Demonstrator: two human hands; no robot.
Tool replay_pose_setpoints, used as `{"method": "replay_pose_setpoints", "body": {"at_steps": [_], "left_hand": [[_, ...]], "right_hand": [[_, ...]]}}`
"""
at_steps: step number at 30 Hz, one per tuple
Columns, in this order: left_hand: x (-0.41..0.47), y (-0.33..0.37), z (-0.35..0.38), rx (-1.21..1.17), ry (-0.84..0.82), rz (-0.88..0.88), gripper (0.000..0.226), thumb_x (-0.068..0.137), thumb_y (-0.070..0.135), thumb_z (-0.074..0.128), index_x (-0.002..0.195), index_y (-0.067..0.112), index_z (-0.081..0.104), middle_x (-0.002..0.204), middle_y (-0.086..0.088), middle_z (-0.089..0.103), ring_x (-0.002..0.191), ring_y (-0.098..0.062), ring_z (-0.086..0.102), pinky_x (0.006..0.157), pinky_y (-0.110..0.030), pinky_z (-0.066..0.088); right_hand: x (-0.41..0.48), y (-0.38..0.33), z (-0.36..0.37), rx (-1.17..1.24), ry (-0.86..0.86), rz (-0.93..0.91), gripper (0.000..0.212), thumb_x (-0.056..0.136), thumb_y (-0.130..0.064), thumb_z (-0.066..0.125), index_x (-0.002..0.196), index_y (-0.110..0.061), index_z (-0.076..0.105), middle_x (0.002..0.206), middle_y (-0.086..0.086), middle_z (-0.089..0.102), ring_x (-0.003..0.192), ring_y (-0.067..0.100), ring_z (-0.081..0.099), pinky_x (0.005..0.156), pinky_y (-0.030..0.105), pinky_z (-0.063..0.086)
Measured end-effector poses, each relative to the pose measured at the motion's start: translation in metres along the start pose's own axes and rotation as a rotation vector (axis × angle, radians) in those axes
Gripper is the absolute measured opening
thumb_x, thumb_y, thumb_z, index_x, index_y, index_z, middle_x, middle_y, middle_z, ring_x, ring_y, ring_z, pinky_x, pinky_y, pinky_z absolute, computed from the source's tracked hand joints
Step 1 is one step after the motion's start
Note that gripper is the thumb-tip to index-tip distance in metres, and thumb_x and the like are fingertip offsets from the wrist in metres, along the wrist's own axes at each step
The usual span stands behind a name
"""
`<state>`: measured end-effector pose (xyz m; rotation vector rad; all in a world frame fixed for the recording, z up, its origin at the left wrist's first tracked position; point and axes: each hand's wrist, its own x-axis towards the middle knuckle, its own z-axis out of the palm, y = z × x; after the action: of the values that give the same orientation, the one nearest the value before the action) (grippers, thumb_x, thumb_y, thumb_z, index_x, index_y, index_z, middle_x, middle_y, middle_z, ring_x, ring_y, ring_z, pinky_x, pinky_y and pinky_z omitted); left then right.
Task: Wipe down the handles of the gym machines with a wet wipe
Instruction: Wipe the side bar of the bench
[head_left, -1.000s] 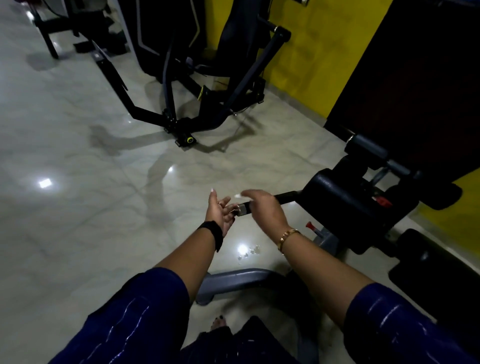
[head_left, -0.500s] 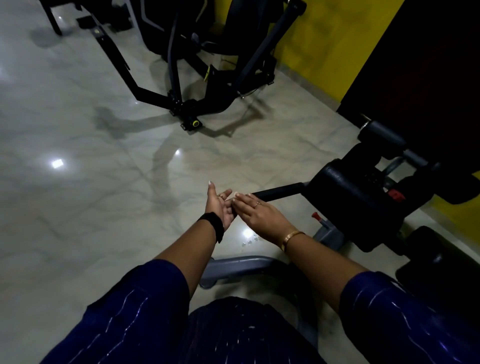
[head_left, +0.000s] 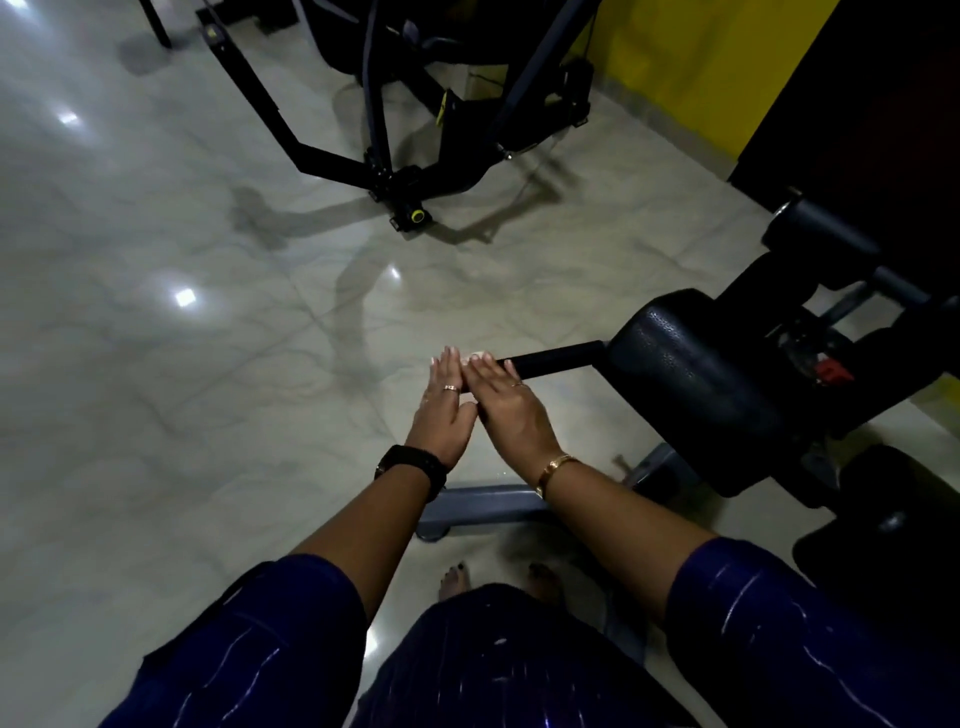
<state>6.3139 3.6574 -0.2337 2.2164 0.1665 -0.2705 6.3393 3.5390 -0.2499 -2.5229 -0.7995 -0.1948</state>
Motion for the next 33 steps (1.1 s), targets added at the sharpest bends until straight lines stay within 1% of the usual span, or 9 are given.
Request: {"method": "replay_pose_setpoints", "body": {"at_steps": [3, 5, 11, 17, 22, 25, 27, 30, 33], "left_hand": [[-0.002, -0.001, 0.007, 0.212, 0.03, 0.033, 0.077, 0.094, 0.007, 0.047, 0.154, 0.01, -0.002, 0.162, -0.007, -0.008, 0.149, -0.02, -0.011, 0.122, -0.034, -0.002], [-0.001, 0.001, 0.008, 0.363, 0.052, 0.043, 0.079, 0.096, 0.016, 0.049, 0.154, 0.009, -0.004, 0.162, -0.008, -0.01, 0.15, -0.022, -0.011, 0.122, -0.036, -0.001], [-0.002, 0.009, 0.016, 0.902, 0.064, -0.018, 0.095, 0.088, 0.026, 0.047, 0.141, 0.011, -0.031, 0.159, -0.01, -0.026, 0.148, -0.023, -0.019, 0.119, -0.04, -0.007], [-0.006, 0.011, 0.015, 0.952, 0.076, -0.005, 0.076, 0.101, 0.044, 0.03, 0.142, 0.014, -0.027, 0.149, -0.004, -0.034, 0.149, -0.02, -0.016, 0.118, -0.04, -0.01], [-0.005, 0.008, 0.021, 0.911, 0.161, -0.001, 0.072, 0.089, 0.055, 0.0, 0.148, 0.015, -0.011, 0.155, -0.004, -0.016, 0.149, -0.019, -0.003, 0.115, -0.039, -0.016], [-0.005, 0.009, 0.022, 0.924, 0.155, -0.018, 0.071, 0.09, 0.056, -0.003, 0.145, 0.015, -0.02, 0.153, -0.004, -0.024, 0.144, -0.014, -0.017, 0.114, -0.038, -0.017], [-0.004, 0.01, 0.021, 0.962, 0.132, -0.042, 0.068, 0.099, 0.054, 0.006, 0.141, 0.015, -0.03, 0.149, -0.003, -0.034, 0.145, -0.014, -0.022, 0.112, -0.038, -0.02], [-0.005, 0.012, 0.021, 0.987, 0.112, -0.057, 0.071, 0.103, 0.048, 0.018, 0.137, 0.016, -0.036, 0.145, -0.003, -0.04, 0.139, -0.013, -0.031, 0.111, -0.038, -0.023], [-0.005, 0.011, 0.021, 0.946, 0.132, -0.034, 0.07, 0.102, 0.049, 0.018, 0.139, 0.016, -0.032, 0.148, -0.003, -0.035, 0.138, -0.012, -0.029, 0.112, -0.039, -0.021]], "right_hand": [[-0.024, 0.04, -0.011, -0.145, -0.059, -0.053, 0.059, 0.08, 0.011, 0.034, 0.133, -0.002, 0.055, 0.137, 0.017, 0.054, 0.128, 0.03, 0.051, 0.109, 0.046, 0.037], [-0.038, 0.071, -0.021, -0.204, -0.078, 0.016, 0.065, 0.079, 0.01, 0.026, 0.136, -0.004, 0.053, 0.14, 0.016, 0.052, 0.129, 0.031, 0.05, 0.109, 0.047, 0.034], [-0.013, 0.054, -0.007, -0.191, -0.025, 0.256, 0.052, 0.078, 0.006, 0.034, 0.124, 0.005, 0.059, 0.125, 0.022, 0.062, 0.117, 0.038, 0.058, 0.101, 0.053, 0.037], [-0.016, 0.034, -0.007, -0.084, -0.04, 0.015, 0.054, 0.082, 0.004, 0.031, 0.132, 0.002, 0.054, 0.136, 0.019, 0.054, 0.128, 0.034, 0.05, 0.107, 0.05, 0.033], [-0.022, 0.072, -0.018, -0.177, -0.05, 0.295, 0.063, 0.08, 0.007, 0.02, 0.136, 0.002, 0.049, 0.138, 0.022, 0.051, 0.129, 0.038, 0.048, 0.107, 0.048, 0.034], [-0.003, 0.055, -0.019, -0.129, -0.096, 0.382, 0.058, 0.089, 0.01, 0.022, 0.146, 0.002, 0.032, 0.151, 0.023, 0.031, 0.144, 0.036, 0.024, 0.118, 0.039, 0.013], [0.006, 0.038, -0.018, -0.056, -0.118, 0.312, 0.057, 0.09, 0.012, 0.034, 0.146, 0.002, 0.03, 0.152, 0.022, 0.03, 0.145, 0.034, 0.022, 0.119, 0.037, 0.008], [0.002, 0.023, -0.009, -0.032, -0.084, 0.035, 0.057, 0.08, 0.012, 0.043, 0.136, 0.005, 0.047, 0.14, 0.024, 0.048, 0.133, 0.036, 0.043, 0.113, 0.043, 0.029], [-0.016, 0.042, -0.017, -0.091, -0.07, -0.064, 0.055, 0.082, 0.009, 0.029, 0.13, 0.004, 0.055, 0.133, 0.022, 0.055, 0.126, 0.034, 0.052, 0.104, 0.045, 0.044]]}}
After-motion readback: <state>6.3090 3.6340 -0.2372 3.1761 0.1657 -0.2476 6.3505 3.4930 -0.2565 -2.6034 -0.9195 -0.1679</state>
